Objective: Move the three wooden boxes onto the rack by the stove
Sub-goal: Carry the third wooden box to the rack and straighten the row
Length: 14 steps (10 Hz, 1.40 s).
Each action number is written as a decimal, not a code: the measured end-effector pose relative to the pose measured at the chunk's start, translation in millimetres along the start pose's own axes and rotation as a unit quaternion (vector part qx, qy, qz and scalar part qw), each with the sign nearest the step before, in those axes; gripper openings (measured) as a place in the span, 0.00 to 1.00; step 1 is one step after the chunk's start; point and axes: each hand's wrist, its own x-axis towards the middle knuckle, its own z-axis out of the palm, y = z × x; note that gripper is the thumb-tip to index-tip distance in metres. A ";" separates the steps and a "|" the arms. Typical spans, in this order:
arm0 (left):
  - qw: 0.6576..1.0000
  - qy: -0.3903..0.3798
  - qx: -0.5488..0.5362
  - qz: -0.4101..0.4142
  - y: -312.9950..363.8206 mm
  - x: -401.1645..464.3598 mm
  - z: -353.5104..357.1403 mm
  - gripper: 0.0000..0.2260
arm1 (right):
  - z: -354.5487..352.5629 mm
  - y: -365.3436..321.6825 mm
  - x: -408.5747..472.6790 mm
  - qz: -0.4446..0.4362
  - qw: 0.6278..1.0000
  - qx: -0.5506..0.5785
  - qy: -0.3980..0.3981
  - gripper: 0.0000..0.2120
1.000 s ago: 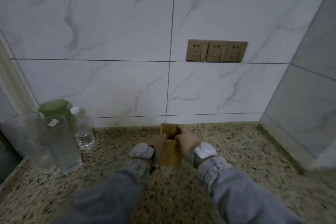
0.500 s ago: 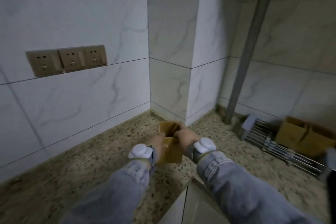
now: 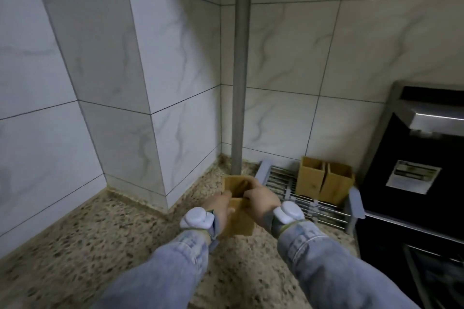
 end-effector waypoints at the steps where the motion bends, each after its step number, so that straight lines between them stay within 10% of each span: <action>1: 0.999 -0.006 -0.046 -0.008 25.4 27.3 11.2 0.20 | -9.0 37.6 16.9 0.026 1.000 -0.007 0.014 0.12; 2: 0.928 -0.042 -0.358 -0.091 48.9 55.4 23.2 0.18 | -11.8 73.3 36.4 0.078 0.996 0.029 0.019 0.18; 5: 0.992 -0.032 0.066 0.105 90.9 93.1 35.5 0.20 | -25.6 130.0 53.1 0.056 0.997 -0.032 0.043 0.11; 14: 0.954 -0.125 0.111 0.250 113.2 293.2 58.0 0.16 | -27.7 198.5 188.9 0.175 0.984 -0.017 0.013 0.14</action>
